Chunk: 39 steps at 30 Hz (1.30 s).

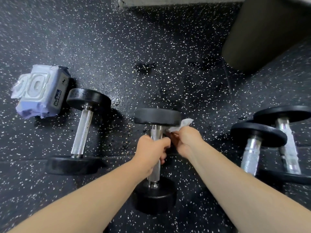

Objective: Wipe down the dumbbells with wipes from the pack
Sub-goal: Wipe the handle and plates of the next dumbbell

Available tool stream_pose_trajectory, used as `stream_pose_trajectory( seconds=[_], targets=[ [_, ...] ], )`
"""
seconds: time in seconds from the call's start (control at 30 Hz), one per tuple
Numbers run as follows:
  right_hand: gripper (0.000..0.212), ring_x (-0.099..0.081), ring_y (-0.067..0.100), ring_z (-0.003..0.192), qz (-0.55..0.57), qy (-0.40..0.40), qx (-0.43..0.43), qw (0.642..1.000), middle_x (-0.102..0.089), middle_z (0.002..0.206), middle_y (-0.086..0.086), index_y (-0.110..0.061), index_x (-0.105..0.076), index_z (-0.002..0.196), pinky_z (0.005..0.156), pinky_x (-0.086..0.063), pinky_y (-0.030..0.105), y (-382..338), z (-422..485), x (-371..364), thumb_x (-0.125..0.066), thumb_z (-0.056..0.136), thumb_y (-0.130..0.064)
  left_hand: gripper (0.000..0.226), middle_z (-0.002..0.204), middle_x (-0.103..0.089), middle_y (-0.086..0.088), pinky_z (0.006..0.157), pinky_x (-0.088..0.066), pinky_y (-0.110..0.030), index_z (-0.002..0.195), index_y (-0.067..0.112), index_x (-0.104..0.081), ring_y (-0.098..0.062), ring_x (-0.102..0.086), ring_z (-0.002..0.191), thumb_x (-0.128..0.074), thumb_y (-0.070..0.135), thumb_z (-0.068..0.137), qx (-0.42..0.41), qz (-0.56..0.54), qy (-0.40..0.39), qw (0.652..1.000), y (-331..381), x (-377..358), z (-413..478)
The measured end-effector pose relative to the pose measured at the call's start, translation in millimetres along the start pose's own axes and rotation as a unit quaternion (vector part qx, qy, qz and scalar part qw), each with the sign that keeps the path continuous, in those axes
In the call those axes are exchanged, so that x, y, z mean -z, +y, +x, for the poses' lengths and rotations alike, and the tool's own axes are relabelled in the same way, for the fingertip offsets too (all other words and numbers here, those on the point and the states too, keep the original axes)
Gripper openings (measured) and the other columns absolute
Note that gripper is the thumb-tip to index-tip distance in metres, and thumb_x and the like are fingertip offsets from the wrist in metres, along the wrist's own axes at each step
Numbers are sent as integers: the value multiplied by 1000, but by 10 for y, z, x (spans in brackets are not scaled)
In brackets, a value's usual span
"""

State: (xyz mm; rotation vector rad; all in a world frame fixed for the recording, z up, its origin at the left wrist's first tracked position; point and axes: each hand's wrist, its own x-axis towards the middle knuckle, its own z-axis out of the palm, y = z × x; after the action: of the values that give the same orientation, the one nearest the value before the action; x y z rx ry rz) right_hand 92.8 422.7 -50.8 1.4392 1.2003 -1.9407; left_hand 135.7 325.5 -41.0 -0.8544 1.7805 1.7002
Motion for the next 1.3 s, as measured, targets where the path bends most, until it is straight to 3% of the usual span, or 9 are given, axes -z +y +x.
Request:
stream_pose_trajectory(
  seconds=[0.2, 0.3, 0.43, 0.57, 0.7, 0.83, 0.93, 1.13, 1.3],
  targets=[
    [27, -70, 22, 72, 7, -56, 135, 989, -68, 78, 20, -2, -56, 75, 66, -60, 25, -8, -237, 149, -49, 81, 22, 18, 50, -41, -1, 42, -34, -23, 75, 9, -54, -12, -36, 38, -68, 15, 84, -17, -5, 0, 1000, 19, -10, 68],
    [20, -67, 37, 99, -76, -14, 236, 969, -67, 98, 27, -3, -58, 77, 85, -58, 41, -21, -427, 219, -56, 75, 17, 21, 48, -40, -1, 42, -34, -23, 72, 10, -52, -14, -35, 36, -68, 15, 85, -24, -16, 22, 999, -5, 20, 113],
    [20, -58, 23, 74, -154, 32, 283, 946, -64, 79, 20, -11, -61, 82, 89, -50, 59, -111, -520, 236, -55, 76, 7, 20, 48, -39, -2, 44, -33, -25, 72, 10, -49, -16, -34, 38, -65, 12, 84, -13, -41, 36, 998, -9, 32, 116],
    [12, -58, 12, 79, -198, -9, 310, 930, -65, 85, -2, -22, -62, 92, 77, -52, 36, 7, -640, 82, -56, 85, -14, 24, 48, -36, -1, 42, -30, -23, 67, 13, -45, -14, -32, 36, -62, 9, 83, -14, -49, 37, 998, -9, 28, 121],
    [32, -53, 8, 107, -269, -7, 360, 894, -56, 118, -12, -26, -52, 131, 93, -40, 25, 185, -632, -61, -38, 101, -29, 19, 51, -42, -7, 39, -33, -21, 67, 5, -50, -17, -37, 40, -62, 5, 82, -38, -26, 45, 998, 3, 15, 72],
    [27, -60, 17, 73, -129, -14, 176, 976, -62, 81, 4, -17, -60, 85, 79, -51, 35, -35, -304, -91, -39, 100, -23, 24, 48, -39, -2, 40, -32, -22, 64, 12, -47, -15, -34, 38, -62, 4, 81, -28, -20, 45, 998, -61, 13, 54],
    [24, -55, 7, 43, -22, -97, 45, 994, -59, 48, -4, -9, -61, 98, 65, -47, 26, -173, -251, -16, -39, 102, -17, 21, 52, -38, -4, 42, -32, -23, 69, 13, -48, -15, -32, 39, -61, 6, 83, -16, -15, 32, 999, -83, 3, 37],
    [27, -52, 16, 81, -128, -7, 213, 969, -58, 88, 2, -12, -59, 83, 99, -47, 49, 107, -479, -11, -40, 99, -22, 26, 50, -37, -4, 41, -31, -22, 61, 13, -44, -17, -33, 41, -62, 6, 79, -36, 0, 42, 998, -78, 17, 22],
    [35, -49, 3, 106, -267, -27, 402, 875, -54, 129, -11, -22, -54, 132, 100, -39, 23, 338, -806, -38, -35, 103, -24, 24, 54, -48, -10, 44, -36, -24, 60, 6, -53, -18, -42, 45, -65, 6, 81, -37, -7, 38, 999, -24, 65, -3]
  ],
)
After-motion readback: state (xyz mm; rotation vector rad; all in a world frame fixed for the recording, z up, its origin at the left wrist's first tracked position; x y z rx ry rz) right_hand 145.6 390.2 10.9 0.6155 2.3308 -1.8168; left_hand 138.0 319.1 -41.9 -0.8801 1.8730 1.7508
